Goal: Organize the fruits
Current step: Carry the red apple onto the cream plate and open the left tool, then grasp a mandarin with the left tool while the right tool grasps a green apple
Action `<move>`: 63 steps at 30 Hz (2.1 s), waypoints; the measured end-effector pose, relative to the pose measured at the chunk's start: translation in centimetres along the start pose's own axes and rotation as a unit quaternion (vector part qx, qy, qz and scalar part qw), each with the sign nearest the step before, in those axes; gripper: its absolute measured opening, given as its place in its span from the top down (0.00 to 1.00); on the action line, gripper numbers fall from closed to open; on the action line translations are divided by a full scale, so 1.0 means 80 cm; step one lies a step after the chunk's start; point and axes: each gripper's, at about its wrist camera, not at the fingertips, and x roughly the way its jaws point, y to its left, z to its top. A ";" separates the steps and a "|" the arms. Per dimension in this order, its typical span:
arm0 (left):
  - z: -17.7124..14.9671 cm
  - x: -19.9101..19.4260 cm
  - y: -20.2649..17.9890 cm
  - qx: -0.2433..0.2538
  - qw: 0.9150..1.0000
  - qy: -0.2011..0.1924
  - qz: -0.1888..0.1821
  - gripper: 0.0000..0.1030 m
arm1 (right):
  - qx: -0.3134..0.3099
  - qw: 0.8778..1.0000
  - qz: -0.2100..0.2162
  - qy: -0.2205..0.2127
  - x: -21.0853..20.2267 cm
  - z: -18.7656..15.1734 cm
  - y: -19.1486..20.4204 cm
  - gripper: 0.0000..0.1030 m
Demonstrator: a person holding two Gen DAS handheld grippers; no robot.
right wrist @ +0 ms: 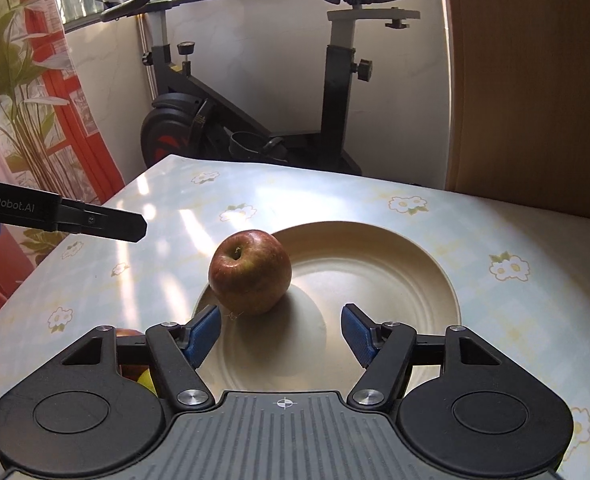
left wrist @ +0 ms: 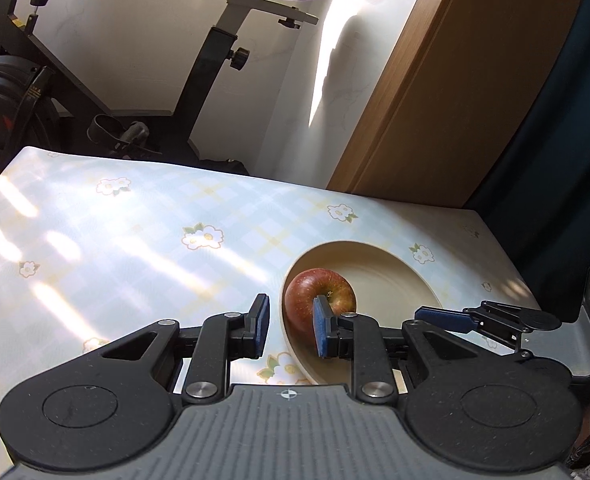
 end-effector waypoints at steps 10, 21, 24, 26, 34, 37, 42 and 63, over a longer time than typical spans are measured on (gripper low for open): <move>-0.044 -0.061 -0.006 -0.011 0.999 -0.022 0.047 0.76 | 0.041 0.999 -0.026 -0.014 -0.055 -0.043 0.003 0.41; -0.080 -0.079 -0.022 -0.013 0.999 -0.012 0.040 0.76 | 0.042 0.999 -0.032 0.012 -0.079 -0.082 0.013 0.41; -0.089 -0.079 -0.020 -0.022 0.999 -0.006 0.038 0.76 | 0.040 0.999 -0.027 0.015 -0.084 -0.089 0.013 0.42; -0.094 -0.081 -0.020 -0.025 0.999 -0.003 0.038 0.76 | 0.037 0.999 -0.025 0.021 -0.086 -0.092 0.015 0.42; -0.110 -0.083 -0.019 -0.030 0.999 0.006 0.042 0.76 | 0.037 0.998 -0.019 0.042 -0.086 -0.108 0.017 0.44; -0.112 -0.082 -0.019 -0.031 0.999 0.011 0.041 0.76 | 0.037 0.998 -0.015 0.051 -0.083 -0.112 0.018 0.46; -0.116 -0.073 -0.023 -0.035 0.999 0.030 0.028 0.76 | 0.053 0.997 0.006 0.063 -0.075 -0.115 0.015 0.52; -0.119 0.002 -0.033 -0.051 0.984 0.168 -0.016 0.67 | 0.071 0.997 0.002 0.039 -0.078 -0.110 -0.002 0.60</move>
